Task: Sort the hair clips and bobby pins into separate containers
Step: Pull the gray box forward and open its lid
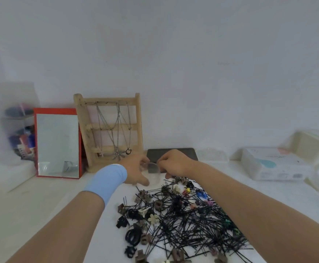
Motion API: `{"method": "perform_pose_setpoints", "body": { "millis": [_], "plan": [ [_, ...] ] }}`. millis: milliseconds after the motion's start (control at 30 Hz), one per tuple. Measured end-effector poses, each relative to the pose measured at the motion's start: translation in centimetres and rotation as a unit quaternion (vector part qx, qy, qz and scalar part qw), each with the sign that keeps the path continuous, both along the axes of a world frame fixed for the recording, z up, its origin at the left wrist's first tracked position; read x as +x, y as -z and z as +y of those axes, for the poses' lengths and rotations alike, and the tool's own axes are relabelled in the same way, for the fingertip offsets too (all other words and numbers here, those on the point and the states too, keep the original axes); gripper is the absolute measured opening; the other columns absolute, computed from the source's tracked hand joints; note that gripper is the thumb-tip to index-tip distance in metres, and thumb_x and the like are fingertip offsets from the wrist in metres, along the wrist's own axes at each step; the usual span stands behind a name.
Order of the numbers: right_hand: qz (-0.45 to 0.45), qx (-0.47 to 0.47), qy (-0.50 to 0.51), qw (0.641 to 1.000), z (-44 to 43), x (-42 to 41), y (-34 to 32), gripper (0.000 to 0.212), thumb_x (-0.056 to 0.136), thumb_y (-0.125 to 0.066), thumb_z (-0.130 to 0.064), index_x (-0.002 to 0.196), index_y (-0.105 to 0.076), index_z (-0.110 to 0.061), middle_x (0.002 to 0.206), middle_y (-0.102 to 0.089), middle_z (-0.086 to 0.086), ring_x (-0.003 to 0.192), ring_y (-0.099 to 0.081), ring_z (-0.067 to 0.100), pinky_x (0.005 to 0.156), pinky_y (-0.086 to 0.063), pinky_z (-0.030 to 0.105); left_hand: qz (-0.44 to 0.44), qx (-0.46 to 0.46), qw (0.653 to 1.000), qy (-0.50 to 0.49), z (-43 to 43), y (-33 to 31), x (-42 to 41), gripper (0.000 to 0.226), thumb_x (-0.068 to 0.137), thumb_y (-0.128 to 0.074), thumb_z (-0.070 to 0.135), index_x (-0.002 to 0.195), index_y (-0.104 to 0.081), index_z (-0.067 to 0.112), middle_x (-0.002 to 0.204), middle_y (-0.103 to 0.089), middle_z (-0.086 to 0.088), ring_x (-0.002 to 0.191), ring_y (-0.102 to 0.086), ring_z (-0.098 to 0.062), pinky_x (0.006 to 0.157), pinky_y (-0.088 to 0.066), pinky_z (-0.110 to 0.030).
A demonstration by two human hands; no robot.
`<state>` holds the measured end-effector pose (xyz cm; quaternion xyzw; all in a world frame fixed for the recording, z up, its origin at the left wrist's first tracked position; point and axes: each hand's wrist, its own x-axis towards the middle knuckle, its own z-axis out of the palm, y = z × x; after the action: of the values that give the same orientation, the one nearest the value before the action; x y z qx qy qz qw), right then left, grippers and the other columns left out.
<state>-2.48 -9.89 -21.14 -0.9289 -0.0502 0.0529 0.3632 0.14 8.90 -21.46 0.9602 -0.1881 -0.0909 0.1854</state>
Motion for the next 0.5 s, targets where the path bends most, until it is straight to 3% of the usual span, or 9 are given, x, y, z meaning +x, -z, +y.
{"method": "perform_pose_setpoints", "body": {
  "millis": [133, 200, 267, 367, 433, 500],
  "plan": [
    [0.012, -0.024, 0.007, 1.000, 0.1, -0.3, 1.7, 0.028, 0.089, -0.052, -0.018, 0.090, -0.076, -0.002, 0.101, -0.074, 0.014, 0.062, -0.071, 0.015, 0.049, -0.047, 0.024, -0.017, 0.029, 0.999, 0.002, -0.1, 1.4, -0.4, 0.087, 0.065, -0.083, 0.046, 0.141, -0.044, 0.030, 0.136, -0.052, 0.010, 0.105, -0.053, -0.011, 0.090, -0.044, -0.027],
    [0.006, -0.028, -0.001, 1.000, 0.2, -0.4, 2.5, 0.028, 0.089, -0.053, -0.016, 0.096, -0.076, 0.000, 0.107, -0.072, 0.019, 0.070, -0.069, 0.021, 0.065, -0.058, 0.035, -0.045, 0.042, 0.998, -0.007, -0.1, 1.7, -0.5, 0.087, 0.068, -0.081, 0.048, 0.143, -0.042, 0.030, 0.141, -0.047, 0.008, 0.115, -0.052, -0.014, 0.096, -0.043, -0.030],
    [-0.010, -0.033, -0.001, 0.999, 0.0, -0.5, 2.3, 0.028, 0.091, -0.053, -0.017, 0.101, -0.077, -0.007, 0.105, -0.074, 0.012, 0.082, -0.072, 0.027, 0.078, -0.060, 0.040, -0.063, 0.036, 0.997, -0.015, -0.4, 1.7, -0.6, 0.092, 0.070, -0.082, 0.044, 0.148, -0.036, 0.028, 0.145, -0.045, 0.004, 0.122, -0.052, -0.019, 0.100, -0.043, -0.034],
    [-0.065, -0.065, 0.007, 0.996, -1.3, -0.3, 0.9, 0.028, 0.093, -0.050, -0.018, 0.103, -0.076, -0.018, 0.098, -0.073, -0.001, 0.077, -0.069, 0.013, 0.063, -0.051, 0.020, -0.017, 0.033, 0.999, -0.007, -1.1, 1.5, -0.6, 0.101, 0.069, -0.081, 0.049, 0.152, -0.027, 0.027, 0.148, -0.045, 0.003, 0.126, -0.052, -0.020, 0.103, -0.043, -0.035],
    [-0.116, -0.124, 0.013, 0.986, -2.7, 0.3, 0.1, 0.029, 0.094, -0.048, -0.015, 0.107, -0.074, -0.020, 0.110, -0.071, -0.002, 0.091, -0.065, 0.011, 0.078, -0.050, 0.021, -0.012, 0.070, 0.998, -0.001, -1.4, 0.9, -0.3, 0.094, 0.072, -0.073, 0.062, 0.149, -0.034, 0.026, 0.148, -0.046, 0.005, 0.130, -0.049, -0.020, 0.106, -0.042, -0.036],
    [-0.155, -0.202, 0.020, 0.967, -4.2, 0.8, -0.3, 0.031, 0.095, -0.047, -0.014, 0.112, -0.071, -0.023, 0.120, -0.067, -0.001, 0.108, -0.062, 0.020, 0.092, -0.050, 0.032, -0.050, 0.036, 0.998, -0.022, -1.6, -0.1, 0.0, 0.074, 0.080, -0.064, 0.063, 0.141, -0.048, 0.025, 0.139, -0.054, 0.006, 0.122, -0.055, -0.019, 0.101, -0.045, -0.035]
  ]
}}
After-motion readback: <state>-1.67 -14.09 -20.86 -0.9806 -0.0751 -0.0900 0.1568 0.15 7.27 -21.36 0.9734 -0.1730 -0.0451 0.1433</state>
